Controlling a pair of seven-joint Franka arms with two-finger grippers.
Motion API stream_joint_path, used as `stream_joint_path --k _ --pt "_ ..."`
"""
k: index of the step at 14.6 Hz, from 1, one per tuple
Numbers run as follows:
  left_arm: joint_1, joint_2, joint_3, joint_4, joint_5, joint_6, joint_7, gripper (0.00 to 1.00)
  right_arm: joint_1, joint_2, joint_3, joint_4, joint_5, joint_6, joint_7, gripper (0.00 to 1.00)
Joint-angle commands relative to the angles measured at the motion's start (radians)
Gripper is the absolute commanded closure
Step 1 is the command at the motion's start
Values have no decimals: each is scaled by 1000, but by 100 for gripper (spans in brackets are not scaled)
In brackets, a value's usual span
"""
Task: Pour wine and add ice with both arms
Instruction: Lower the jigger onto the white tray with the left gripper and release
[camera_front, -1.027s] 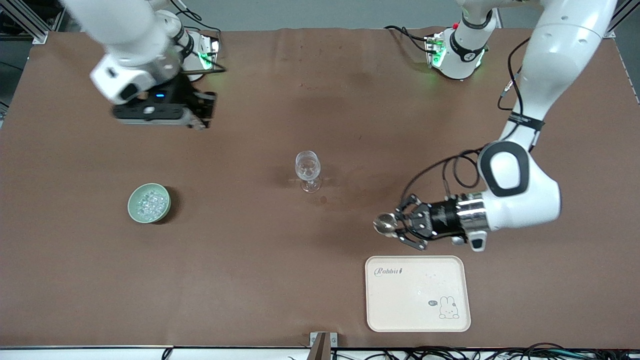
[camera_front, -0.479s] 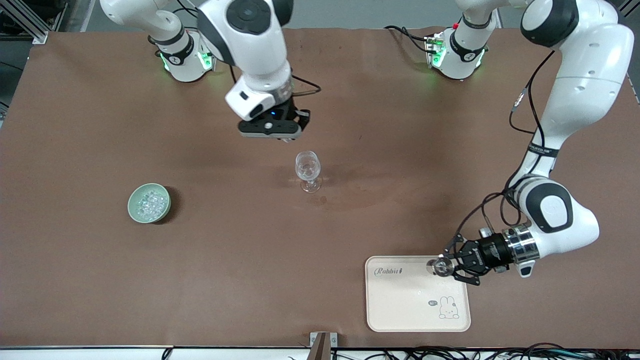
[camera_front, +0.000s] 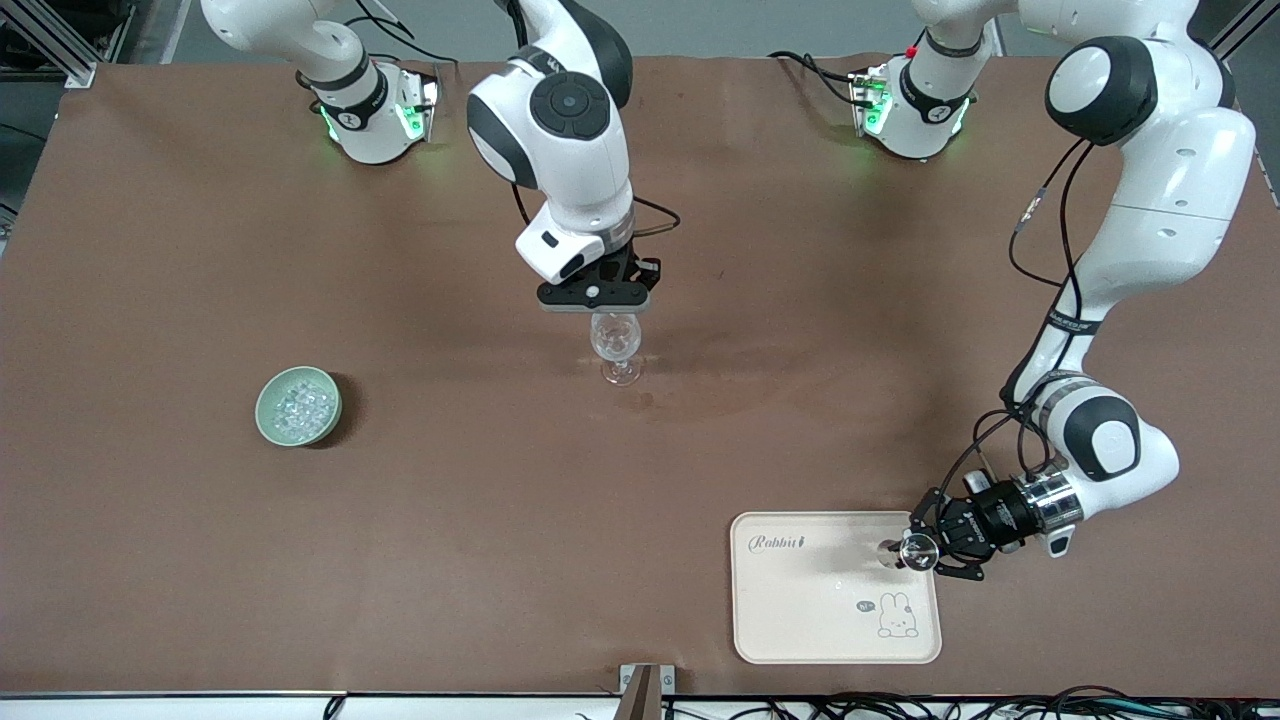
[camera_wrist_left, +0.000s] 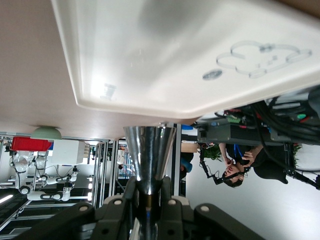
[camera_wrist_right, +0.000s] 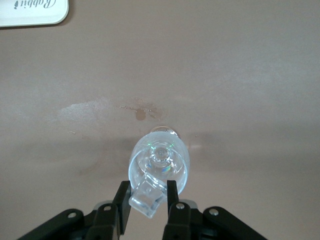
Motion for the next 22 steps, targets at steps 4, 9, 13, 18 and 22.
stream_joint_path --k 4,9,13,18,22 --pt "11 99 -10 36 -121 0 142 99 1 15 -6 13 -31 -6 2 97" --pt "11 121 -10 34 -161 0 179 96 7 27 -5 8 -45 -10 3 97" --pt "8 121 -1 26 -161 0 184 54 29 40 -5 8 -45 -12 5 96" --pt "8 110 0 20 -152 -1 184 0 29 46 -5 8 -45 -10 3 86" --pt "31 44 36 5 -60 -10 172 0 29 46 -5 8 -45 -10 2 56"
